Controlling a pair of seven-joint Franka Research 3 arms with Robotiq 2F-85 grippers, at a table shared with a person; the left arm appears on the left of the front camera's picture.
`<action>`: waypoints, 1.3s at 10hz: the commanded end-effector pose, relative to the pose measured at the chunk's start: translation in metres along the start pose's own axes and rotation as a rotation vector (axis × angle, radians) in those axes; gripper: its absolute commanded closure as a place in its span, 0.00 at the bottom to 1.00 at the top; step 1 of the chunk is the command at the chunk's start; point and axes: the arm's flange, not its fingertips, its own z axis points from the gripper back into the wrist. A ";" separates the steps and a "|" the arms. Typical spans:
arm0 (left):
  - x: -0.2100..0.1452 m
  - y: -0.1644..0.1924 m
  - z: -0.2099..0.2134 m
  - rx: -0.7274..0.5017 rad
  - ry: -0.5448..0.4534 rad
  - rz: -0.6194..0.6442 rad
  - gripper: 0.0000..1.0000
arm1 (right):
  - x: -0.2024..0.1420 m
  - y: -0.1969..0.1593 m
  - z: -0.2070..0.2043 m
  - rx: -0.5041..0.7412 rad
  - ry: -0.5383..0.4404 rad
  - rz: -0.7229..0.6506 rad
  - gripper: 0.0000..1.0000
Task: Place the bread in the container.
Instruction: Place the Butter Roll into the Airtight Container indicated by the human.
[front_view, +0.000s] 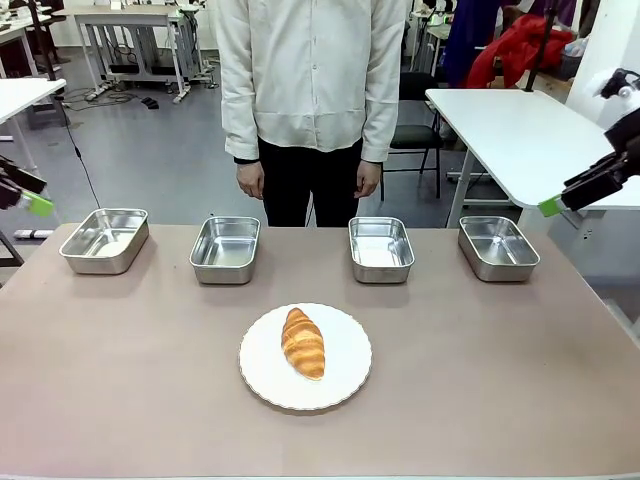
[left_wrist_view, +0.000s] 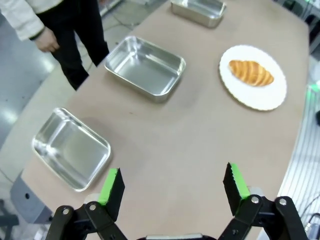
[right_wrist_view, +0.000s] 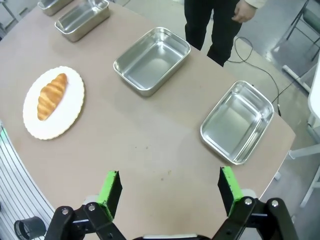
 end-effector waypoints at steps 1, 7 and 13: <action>-0.017 0.017 0.030 -0.071 -0.092 -0.018 0.00 | -0.011 -0.020 0.009 0.063 -0.052 0.022 0.00; -0.044 0.026 0.080 -0.006 -0.195 -0.006 0.00 | -0.020 -0.044 0.033 0.099 -0.131 0.002 0.00; -0.042 0.018 0.089 0.012 -0.287 0.062 0.00 | -0.018 -0.046 0.036 0.115 -0.162 0.009 0.00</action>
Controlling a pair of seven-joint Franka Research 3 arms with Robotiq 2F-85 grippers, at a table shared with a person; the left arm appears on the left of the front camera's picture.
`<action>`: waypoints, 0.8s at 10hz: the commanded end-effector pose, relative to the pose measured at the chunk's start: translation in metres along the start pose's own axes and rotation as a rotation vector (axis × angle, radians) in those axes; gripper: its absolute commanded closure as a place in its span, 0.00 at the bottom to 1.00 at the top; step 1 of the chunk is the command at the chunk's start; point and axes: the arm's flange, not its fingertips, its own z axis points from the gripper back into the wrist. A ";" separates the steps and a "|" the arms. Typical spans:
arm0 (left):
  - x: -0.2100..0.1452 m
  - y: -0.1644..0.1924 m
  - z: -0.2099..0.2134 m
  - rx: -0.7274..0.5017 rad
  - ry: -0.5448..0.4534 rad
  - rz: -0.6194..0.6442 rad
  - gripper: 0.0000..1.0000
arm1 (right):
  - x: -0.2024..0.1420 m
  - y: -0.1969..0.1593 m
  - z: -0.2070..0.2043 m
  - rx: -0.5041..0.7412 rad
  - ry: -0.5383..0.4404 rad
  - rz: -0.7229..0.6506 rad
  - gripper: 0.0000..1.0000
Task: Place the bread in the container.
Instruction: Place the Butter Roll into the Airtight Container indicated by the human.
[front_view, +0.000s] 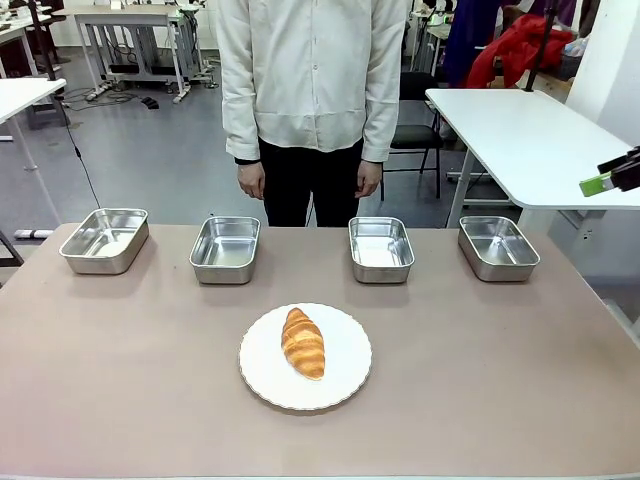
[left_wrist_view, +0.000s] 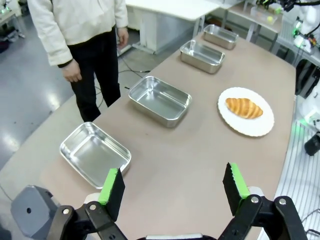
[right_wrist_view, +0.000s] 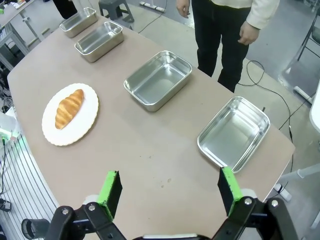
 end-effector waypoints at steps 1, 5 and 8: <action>0.002 -0.004 -0.001 -0.009 -0.035 0.029 0.00 | 0.004 -0.005 0.001 0.019 -0.020 0.025 0.00; 0.002 -0.009 0.000 0.001 -0.043 0.044 0.00 | 0.010 -0.003 0.002 0.017 -0.040 0.016 0.00; 0.004 -0.006 -0.002 0.008 -0.029 0.075 0.00 | 0.010 -0.007 0.001 0.028 -0.037 -0.019 0.00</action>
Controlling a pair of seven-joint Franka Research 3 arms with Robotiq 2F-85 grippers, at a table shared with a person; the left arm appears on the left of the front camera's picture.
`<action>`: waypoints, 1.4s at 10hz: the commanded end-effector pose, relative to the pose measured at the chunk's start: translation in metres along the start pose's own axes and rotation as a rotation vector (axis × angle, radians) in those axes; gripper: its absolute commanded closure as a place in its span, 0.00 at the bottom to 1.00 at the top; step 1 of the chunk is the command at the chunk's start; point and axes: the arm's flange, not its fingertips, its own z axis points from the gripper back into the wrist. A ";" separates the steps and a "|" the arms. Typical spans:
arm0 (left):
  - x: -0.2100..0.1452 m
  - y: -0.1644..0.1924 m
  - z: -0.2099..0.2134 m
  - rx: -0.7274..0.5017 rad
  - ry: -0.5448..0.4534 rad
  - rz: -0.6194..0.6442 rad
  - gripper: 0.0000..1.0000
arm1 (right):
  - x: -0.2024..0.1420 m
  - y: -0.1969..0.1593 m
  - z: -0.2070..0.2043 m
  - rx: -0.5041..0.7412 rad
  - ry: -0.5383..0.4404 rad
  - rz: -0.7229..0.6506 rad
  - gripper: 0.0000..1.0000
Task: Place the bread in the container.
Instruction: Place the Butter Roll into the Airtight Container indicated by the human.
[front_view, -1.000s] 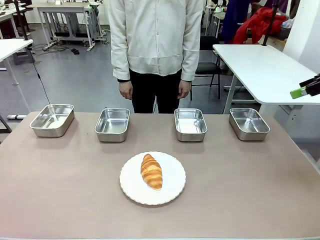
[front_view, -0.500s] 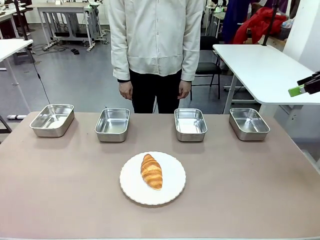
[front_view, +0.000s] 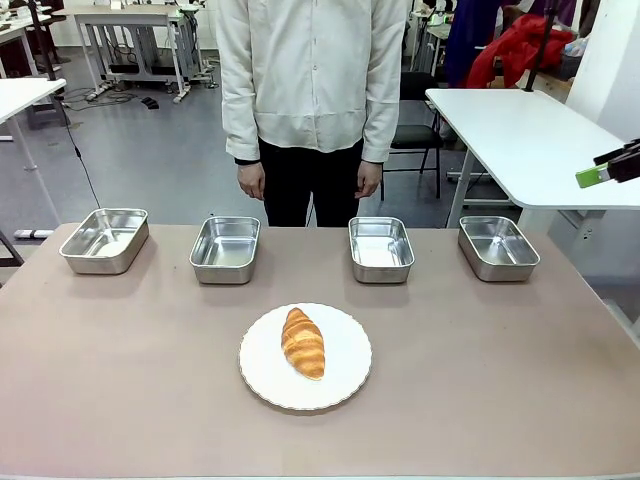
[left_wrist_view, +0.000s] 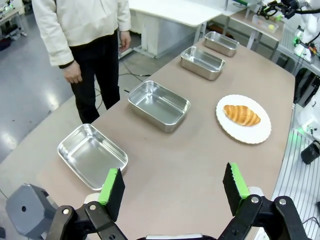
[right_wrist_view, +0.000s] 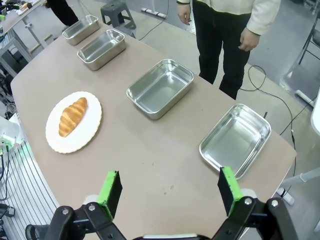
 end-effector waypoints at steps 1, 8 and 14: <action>0.000 0.000 0.001 0.001 -0.003 -0.011 0.00 | 0.000 0.001 0.000 -0.005 0.000 0.009 0.00; 0.000 0.000 0.001 0.001 -0.003 -0.011 0.00 | 0.000 0.001 0.000 -0.005 0.000 0.009 0.00; 0.000 0.000 0.001 0.001 -0.003 -0.011 0.00 | 0.000 0.001 0.000 -0.005 0.000 0.009 0.00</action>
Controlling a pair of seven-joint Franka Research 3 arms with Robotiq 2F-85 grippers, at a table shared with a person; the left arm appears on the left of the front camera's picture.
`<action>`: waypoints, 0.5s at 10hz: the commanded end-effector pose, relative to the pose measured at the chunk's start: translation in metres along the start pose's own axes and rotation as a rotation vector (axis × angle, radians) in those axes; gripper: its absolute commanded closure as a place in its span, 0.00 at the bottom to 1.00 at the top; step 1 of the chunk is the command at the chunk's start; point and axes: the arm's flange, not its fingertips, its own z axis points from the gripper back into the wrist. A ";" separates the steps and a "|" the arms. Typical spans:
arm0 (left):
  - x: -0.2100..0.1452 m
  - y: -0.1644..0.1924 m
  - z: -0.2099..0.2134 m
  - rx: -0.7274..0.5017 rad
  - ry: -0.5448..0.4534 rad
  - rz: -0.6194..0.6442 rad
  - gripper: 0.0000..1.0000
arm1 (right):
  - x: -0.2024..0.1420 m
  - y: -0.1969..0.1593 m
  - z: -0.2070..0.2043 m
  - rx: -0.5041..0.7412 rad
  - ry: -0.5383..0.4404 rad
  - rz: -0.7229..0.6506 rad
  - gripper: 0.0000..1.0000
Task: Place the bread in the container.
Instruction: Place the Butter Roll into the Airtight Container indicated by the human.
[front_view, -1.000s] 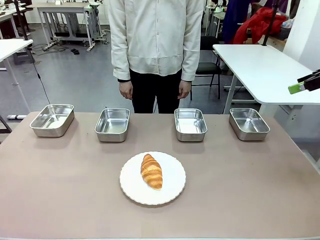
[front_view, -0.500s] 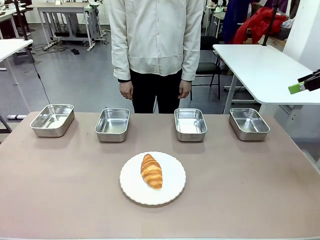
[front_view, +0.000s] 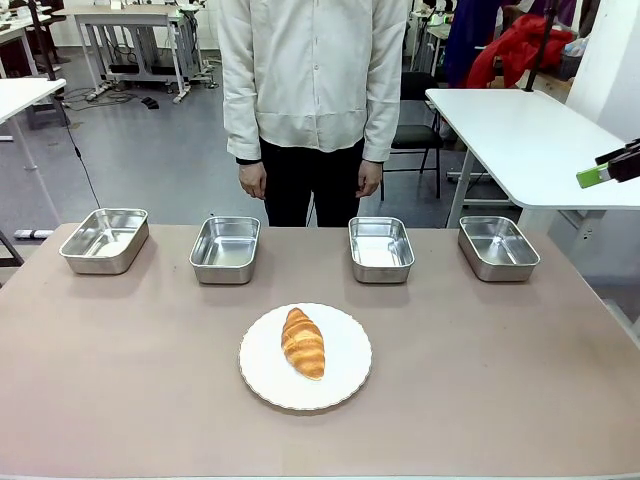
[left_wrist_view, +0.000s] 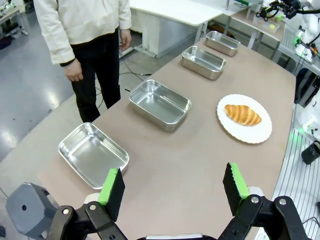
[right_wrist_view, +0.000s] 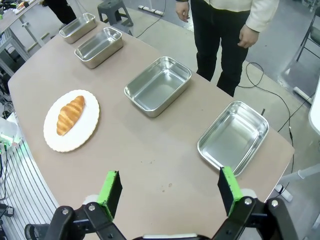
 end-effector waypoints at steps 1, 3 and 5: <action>0.000 -0.001 0.000 -0.004 -0.006 -0.012 0.00 | -0.001 -0.001 -0.001 0.011 -0.015 0.008 0.00; 0.000 -0.001 0.000 -0.004 -0.006 -0.012 0.00 | -0.001 -0.001 -0.001 0.011 -0.015 0.008 0.00; 0.000 -0.001 0.000 -0.004 -0.006 -0.012 0.00 | -0.001 -0.001 -0.001 0.011 -0.015 0.008 0.00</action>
